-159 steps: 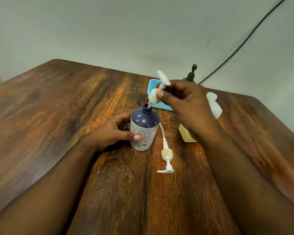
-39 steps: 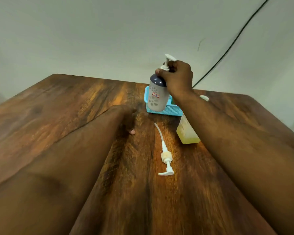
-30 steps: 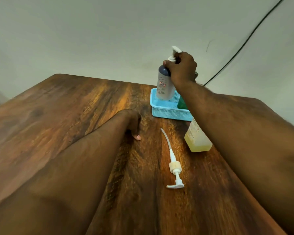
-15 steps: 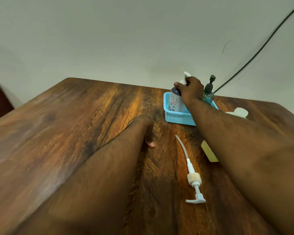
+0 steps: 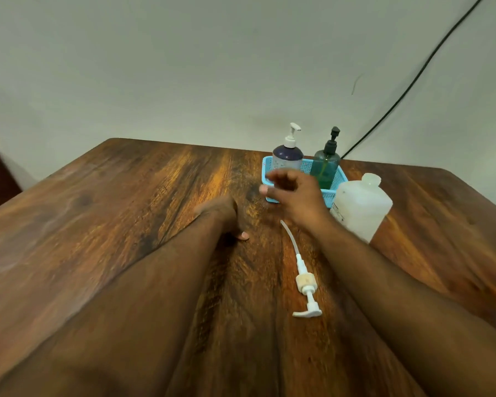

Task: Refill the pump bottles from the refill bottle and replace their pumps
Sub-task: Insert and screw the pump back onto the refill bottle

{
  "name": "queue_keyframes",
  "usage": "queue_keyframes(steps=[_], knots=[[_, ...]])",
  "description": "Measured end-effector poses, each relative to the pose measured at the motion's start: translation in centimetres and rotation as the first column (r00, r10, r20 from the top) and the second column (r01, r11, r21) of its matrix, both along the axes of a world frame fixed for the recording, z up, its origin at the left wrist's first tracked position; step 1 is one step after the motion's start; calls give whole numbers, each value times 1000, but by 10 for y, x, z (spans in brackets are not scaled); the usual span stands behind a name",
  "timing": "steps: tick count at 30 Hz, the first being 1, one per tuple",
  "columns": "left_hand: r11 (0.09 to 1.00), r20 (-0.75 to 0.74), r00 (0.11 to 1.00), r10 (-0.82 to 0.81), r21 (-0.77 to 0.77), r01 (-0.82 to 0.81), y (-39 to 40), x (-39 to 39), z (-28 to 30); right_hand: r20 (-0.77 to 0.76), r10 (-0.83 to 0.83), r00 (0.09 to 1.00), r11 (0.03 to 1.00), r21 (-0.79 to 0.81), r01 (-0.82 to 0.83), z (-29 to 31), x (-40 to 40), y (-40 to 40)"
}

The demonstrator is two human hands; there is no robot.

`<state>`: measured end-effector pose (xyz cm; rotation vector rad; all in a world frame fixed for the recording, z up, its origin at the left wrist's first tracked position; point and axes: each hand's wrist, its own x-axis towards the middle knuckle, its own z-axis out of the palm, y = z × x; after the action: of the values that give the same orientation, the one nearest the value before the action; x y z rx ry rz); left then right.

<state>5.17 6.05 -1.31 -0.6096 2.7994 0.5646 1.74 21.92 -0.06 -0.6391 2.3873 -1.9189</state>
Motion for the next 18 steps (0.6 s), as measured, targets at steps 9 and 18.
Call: queue_keyframes(steps=[9, 18], knots=[[977, -136, 991, 3, -211, -32, 24, 42, -22, -285, 632, 721, 461, 886, -54, -26, 44, 96], [967, -161, 986, -51, -253, 9, 47, 47, -14, -519, 686, 510, 522, 839, 151, -22, 62, 106]])
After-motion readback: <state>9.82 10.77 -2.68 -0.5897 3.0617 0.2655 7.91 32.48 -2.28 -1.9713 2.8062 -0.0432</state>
